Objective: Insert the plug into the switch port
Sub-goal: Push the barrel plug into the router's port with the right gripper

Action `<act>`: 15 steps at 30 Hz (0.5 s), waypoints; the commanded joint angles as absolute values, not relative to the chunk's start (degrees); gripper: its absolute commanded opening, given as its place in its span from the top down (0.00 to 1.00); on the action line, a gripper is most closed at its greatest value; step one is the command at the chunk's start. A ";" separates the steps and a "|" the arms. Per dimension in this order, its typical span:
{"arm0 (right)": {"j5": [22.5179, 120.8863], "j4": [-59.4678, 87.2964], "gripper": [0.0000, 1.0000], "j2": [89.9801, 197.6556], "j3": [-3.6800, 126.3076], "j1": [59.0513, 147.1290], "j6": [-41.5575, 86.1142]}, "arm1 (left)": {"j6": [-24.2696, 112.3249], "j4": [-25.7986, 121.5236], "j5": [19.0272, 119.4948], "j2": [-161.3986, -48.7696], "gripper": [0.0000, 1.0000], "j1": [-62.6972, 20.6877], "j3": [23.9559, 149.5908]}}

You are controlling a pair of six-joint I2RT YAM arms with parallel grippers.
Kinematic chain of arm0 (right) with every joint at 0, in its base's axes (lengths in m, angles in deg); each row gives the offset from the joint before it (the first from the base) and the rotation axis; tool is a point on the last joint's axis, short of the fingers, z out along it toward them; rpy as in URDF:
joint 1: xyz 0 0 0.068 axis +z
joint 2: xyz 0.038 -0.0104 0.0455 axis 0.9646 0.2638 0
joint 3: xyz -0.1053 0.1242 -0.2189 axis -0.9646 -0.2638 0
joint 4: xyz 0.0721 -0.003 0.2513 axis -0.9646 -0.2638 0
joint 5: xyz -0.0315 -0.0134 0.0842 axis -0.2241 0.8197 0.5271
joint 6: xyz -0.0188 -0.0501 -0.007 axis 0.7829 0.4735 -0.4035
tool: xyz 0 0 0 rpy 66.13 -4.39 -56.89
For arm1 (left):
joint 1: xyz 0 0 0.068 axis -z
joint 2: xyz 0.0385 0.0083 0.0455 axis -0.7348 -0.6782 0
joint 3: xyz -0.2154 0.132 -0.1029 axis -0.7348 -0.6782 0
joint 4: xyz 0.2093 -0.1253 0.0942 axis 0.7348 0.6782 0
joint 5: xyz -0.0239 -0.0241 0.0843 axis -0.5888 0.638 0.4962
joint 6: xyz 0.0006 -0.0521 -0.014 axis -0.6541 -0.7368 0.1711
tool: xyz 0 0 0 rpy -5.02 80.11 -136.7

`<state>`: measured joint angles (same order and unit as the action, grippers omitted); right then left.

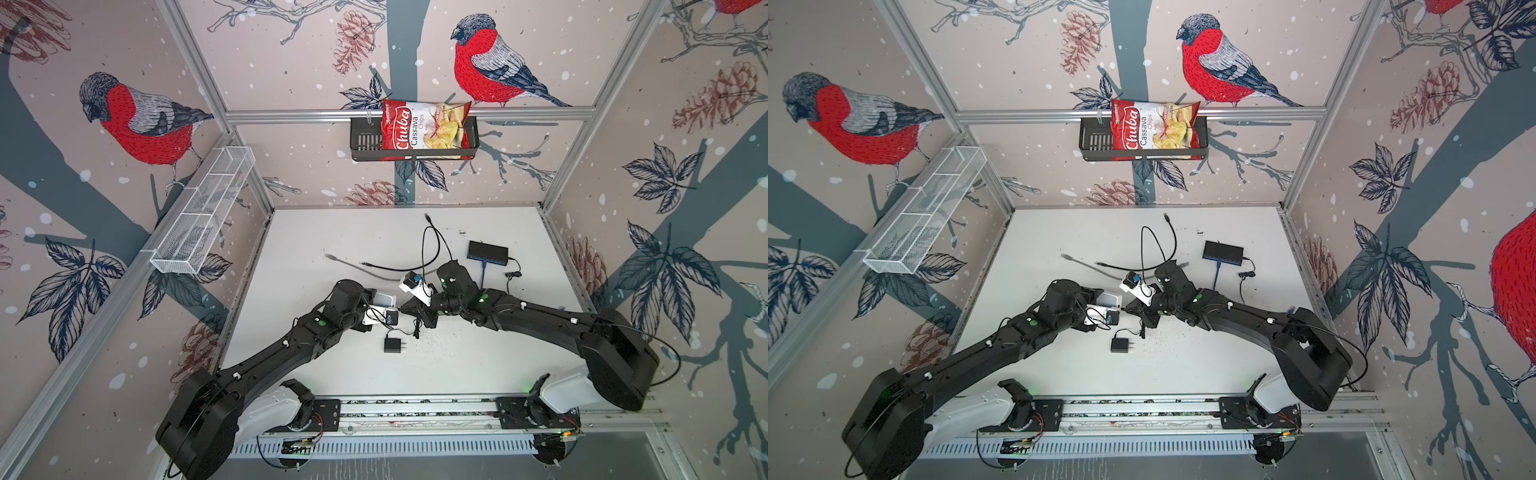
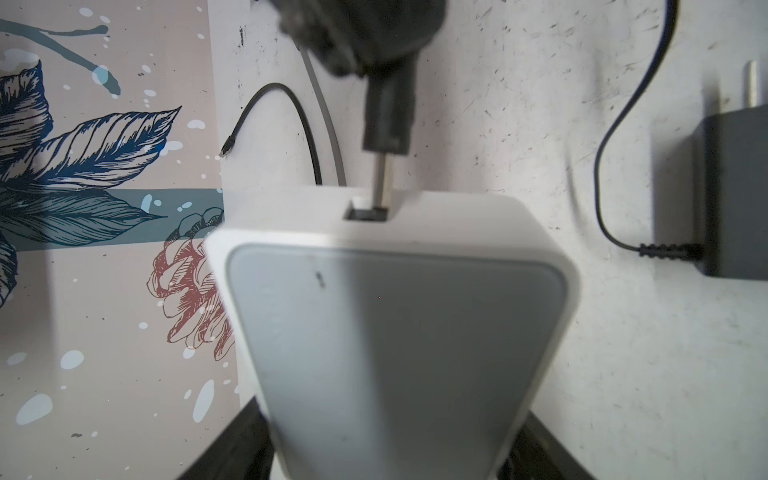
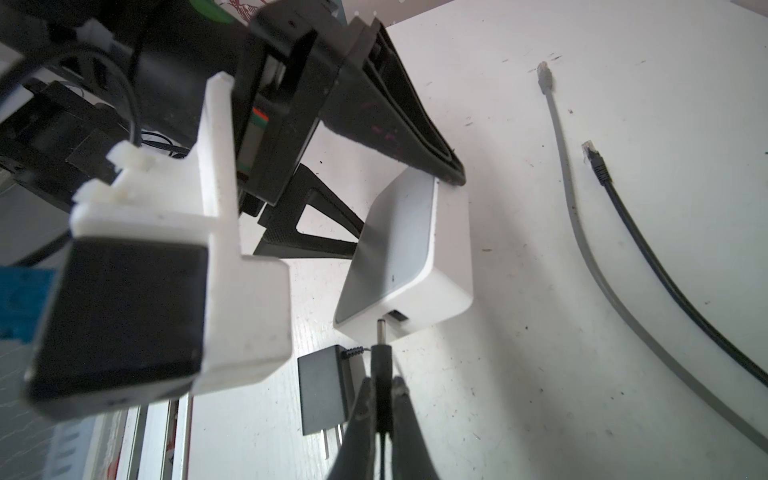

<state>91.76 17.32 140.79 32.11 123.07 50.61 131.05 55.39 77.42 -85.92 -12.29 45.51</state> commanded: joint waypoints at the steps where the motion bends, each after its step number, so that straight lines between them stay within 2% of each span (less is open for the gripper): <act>1: 91.11 17.54 0.93 141.26 32.77 123.13 51.21 | 130.87 53.63 77.09 -85.39 0.50 -12.27 45.43; 15: 91.17 16.19 0.93 142.54 34.22 123.08 51.74 | 130.99 55.43 77.65 -85.48 0.51 -11.35 46.08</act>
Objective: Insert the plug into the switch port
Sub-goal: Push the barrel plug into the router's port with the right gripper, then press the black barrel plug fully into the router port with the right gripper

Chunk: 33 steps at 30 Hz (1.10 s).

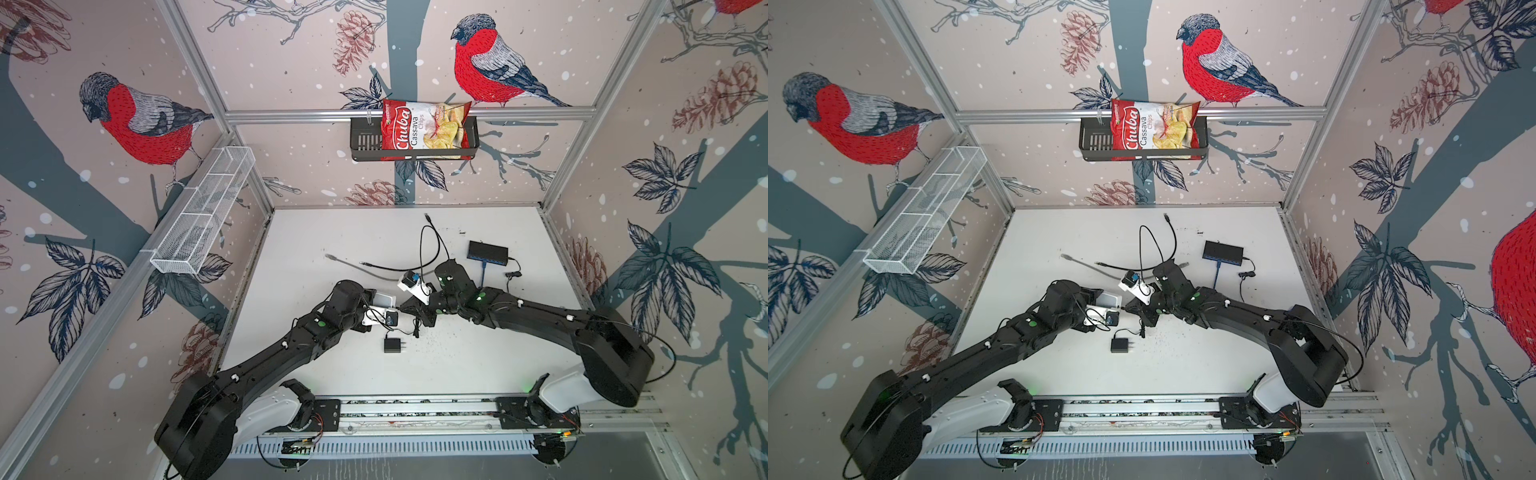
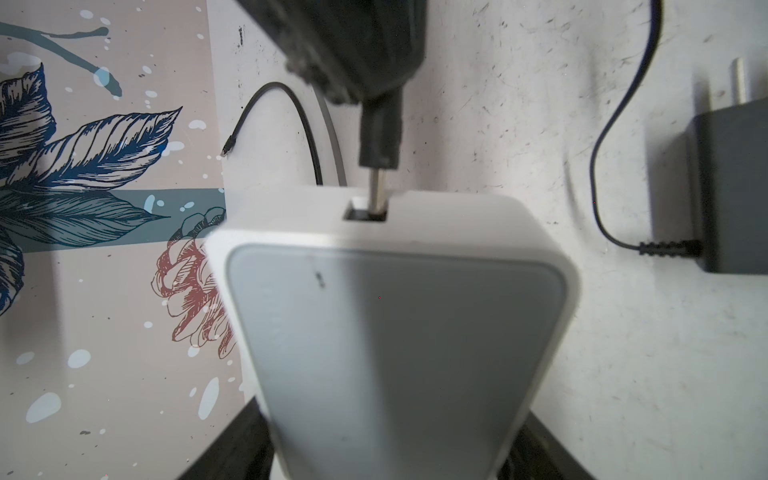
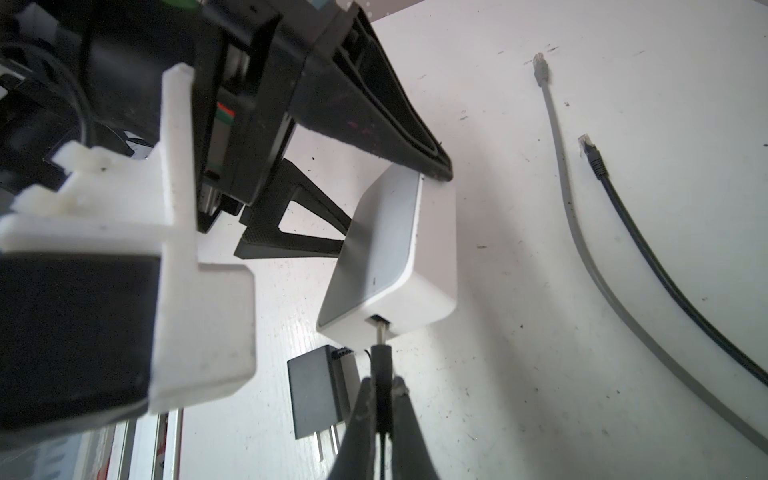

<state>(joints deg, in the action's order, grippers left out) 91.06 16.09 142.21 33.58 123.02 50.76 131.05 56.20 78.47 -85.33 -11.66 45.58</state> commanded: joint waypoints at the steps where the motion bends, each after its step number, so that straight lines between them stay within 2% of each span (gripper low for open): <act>1: 91.27 16.02 0.93 142.65 34.46 123.07 51.78 | 131.12 55.55 77.83 -85.67 0.51 -11.27 46.23; 33: 93.16 19.12 0.95 146.54 37.82 123.48 48.77 | 129.58 53.60 75.18 -87.12 0.54 -8.99 48.34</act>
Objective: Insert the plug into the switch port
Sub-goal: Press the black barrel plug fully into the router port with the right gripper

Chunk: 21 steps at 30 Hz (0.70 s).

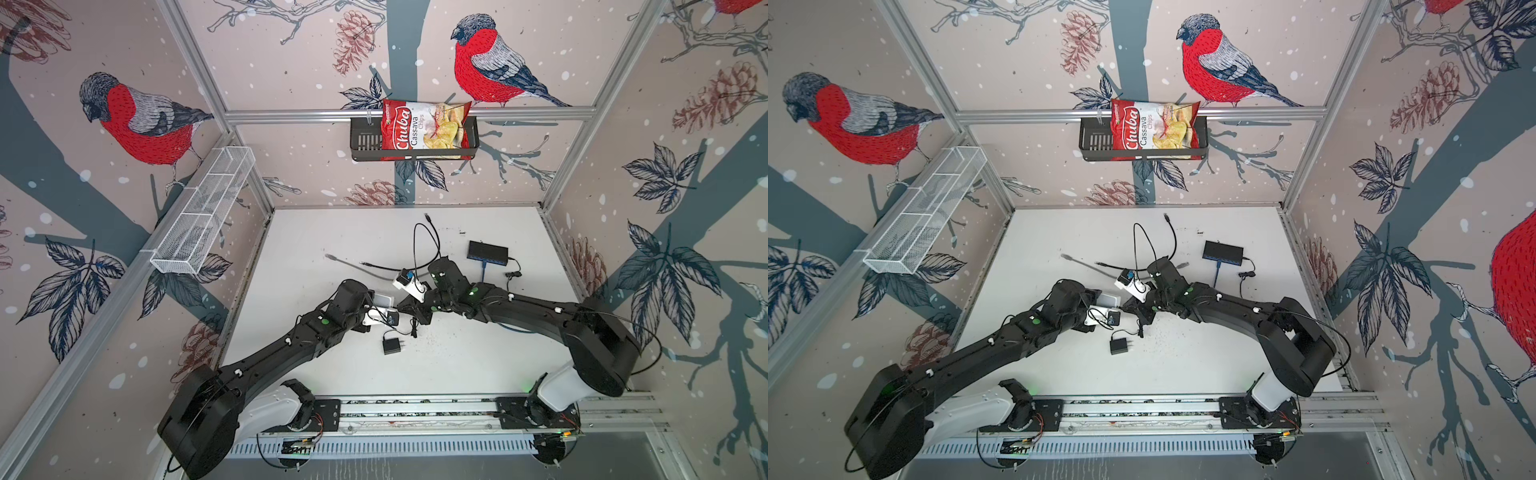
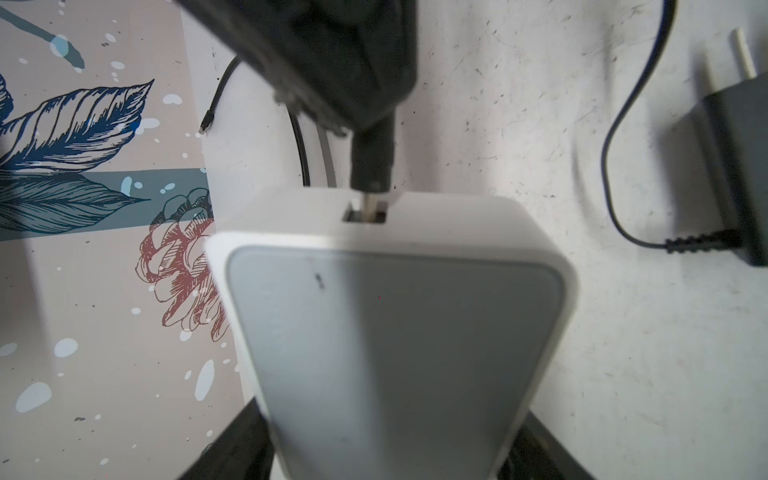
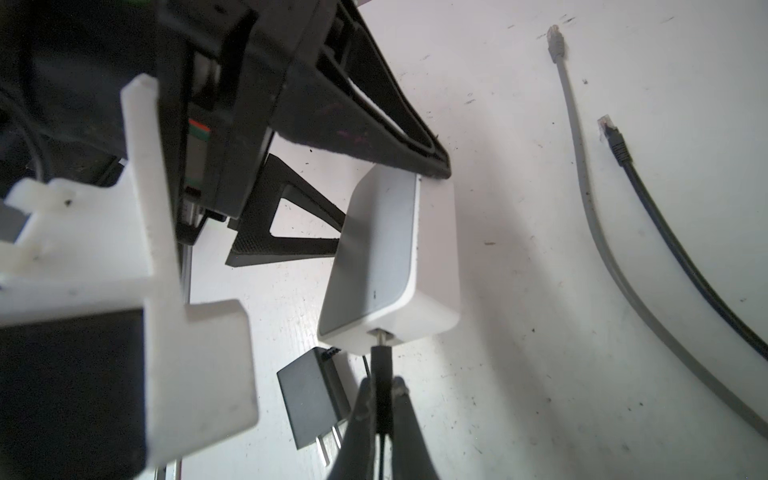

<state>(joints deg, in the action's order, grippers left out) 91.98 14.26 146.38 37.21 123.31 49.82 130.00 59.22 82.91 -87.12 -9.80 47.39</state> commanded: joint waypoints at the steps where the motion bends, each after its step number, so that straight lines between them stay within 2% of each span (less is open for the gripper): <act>1: 93.13 19.30 0.96 146.53 37.77 123.46 48.75 | 129.79 53.61 75.29 -87.21 0.55 -8.83 48.35; 21: 97.85 16.67 0.98 149.48 42.54 122.78 52.18 | 131.30 53.49 74.67 -89.88 0.55 -6.43 49.35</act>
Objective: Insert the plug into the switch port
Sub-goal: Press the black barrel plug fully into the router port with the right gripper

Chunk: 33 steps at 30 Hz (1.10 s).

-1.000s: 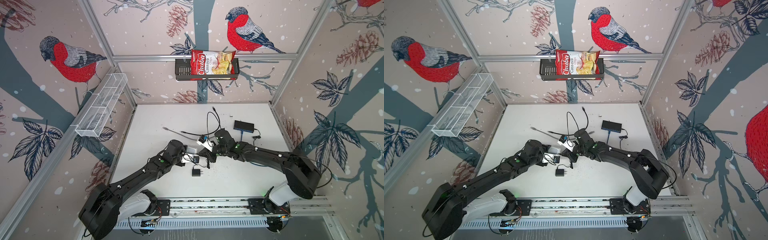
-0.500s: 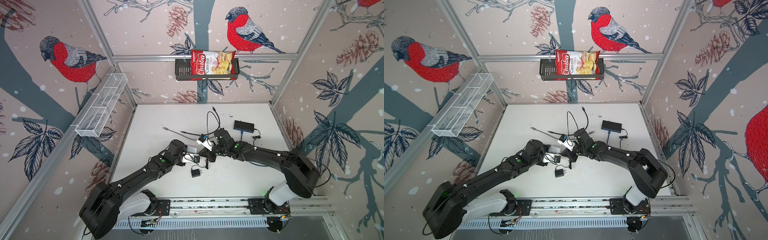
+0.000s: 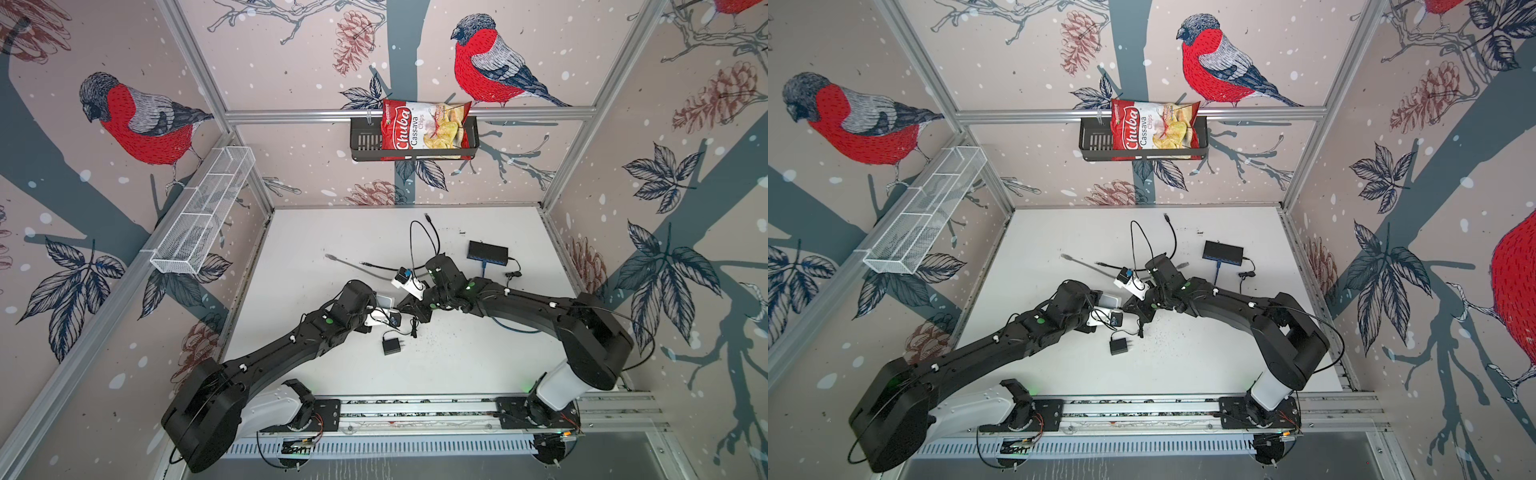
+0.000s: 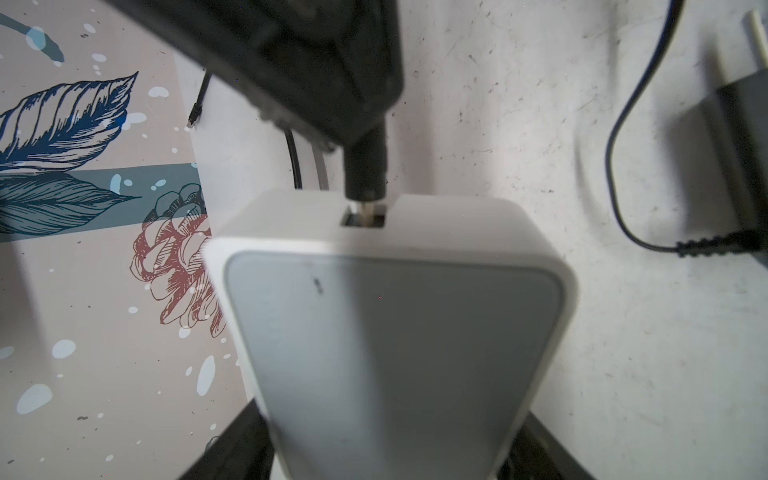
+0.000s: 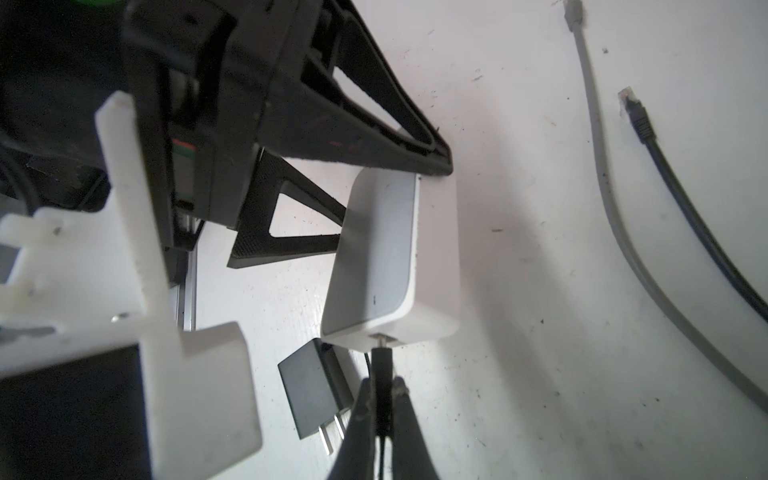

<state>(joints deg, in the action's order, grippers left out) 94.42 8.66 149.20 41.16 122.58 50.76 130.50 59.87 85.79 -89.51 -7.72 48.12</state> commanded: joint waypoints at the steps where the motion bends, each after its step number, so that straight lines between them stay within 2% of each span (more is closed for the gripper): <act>1: 97.86 16.67 0.98 149.64 42.82 122.78 51.91 | 131.21 53.36 74.81 -90.04 0.56 -6.34 49.48; 13: 96.98 24.07 0.98 149.36 39.62 122.87 46.07 | 122.61 44.09 74.93 -86.11 0.56 -6.17 46.87; 33: 98.56 21.37 0.97 152.96 44.27 122.98 46.90 | 124.62 45.29 73.20 -88.65 0.57 -5.90 47.75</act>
<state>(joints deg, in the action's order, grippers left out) 95.12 11.06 152.57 43.37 122.58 47.09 124.12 58.83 87.71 -88.61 -7.33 46.76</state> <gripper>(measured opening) 0.081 0.719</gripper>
